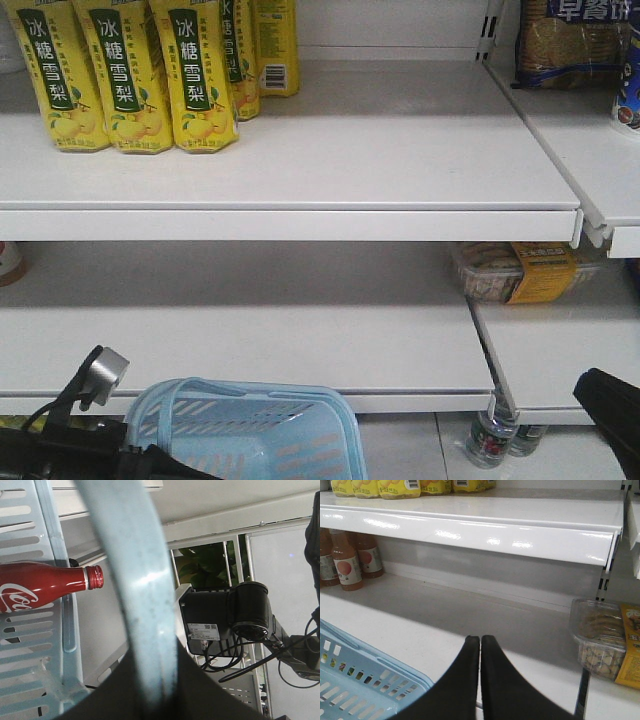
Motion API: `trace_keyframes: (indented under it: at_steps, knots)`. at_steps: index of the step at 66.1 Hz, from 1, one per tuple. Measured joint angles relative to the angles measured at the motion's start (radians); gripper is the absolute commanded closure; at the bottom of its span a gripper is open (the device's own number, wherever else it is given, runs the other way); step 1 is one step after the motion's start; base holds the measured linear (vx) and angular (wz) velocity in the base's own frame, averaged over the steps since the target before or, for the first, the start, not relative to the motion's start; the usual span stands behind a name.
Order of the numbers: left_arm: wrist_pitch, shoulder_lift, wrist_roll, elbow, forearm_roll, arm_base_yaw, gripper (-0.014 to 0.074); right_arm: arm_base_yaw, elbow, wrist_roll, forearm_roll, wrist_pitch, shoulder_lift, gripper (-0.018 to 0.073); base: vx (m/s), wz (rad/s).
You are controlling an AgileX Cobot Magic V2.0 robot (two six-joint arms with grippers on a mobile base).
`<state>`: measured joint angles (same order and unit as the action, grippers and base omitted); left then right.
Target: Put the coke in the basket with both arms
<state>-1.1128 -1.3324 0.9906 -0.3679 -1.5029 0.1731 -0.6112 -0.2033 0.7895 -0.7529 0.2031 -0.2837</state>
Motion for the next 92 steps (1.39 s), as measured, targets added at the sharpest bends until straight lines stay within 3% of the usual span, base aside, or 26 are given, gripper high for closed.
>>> trace_keyframes:
  at_steps: [11,24,40,58,70,92]
  knots:
    - [0.004,0.067,-0.003,0.0,0.007,0.0,0.0603,0.0,0.0,0.0,0.0,0.0,0.0,0.0569,0.0,0.0]
    - [0.012,0.294,-0.009,0.004,0.02,0.0,0.0603,0.0,0.0,0.0,0.0,0.0,0.0,0.0569,0.0,0.0]
    - [0.15,0.589,-0.031,0.004,0.059,0.0,0.0603,0.0,0.0,0.0,0.0,0.0,0.0,0.0569,0.0,0.0]
    - [0.328,0.846,-0.13,0.057,0.202,0.0,0.0603,0.0,0.0,0.0,0.0,0.0,0.0,0.0569,0.0,0.0]
    - [0.408,0.984,-0.256,0.115,0.318,0.0,0.0603,0.0,0.0,0.0,0.0,0.0,0.0,0.0569,0.0,0.0]
    - [0.472,1.131,-0.54,0.155,0.678,0.0,0.0603,0.0,0.0,0.0,0.0,0.0,0.0,0.0569,0.0,0.0]
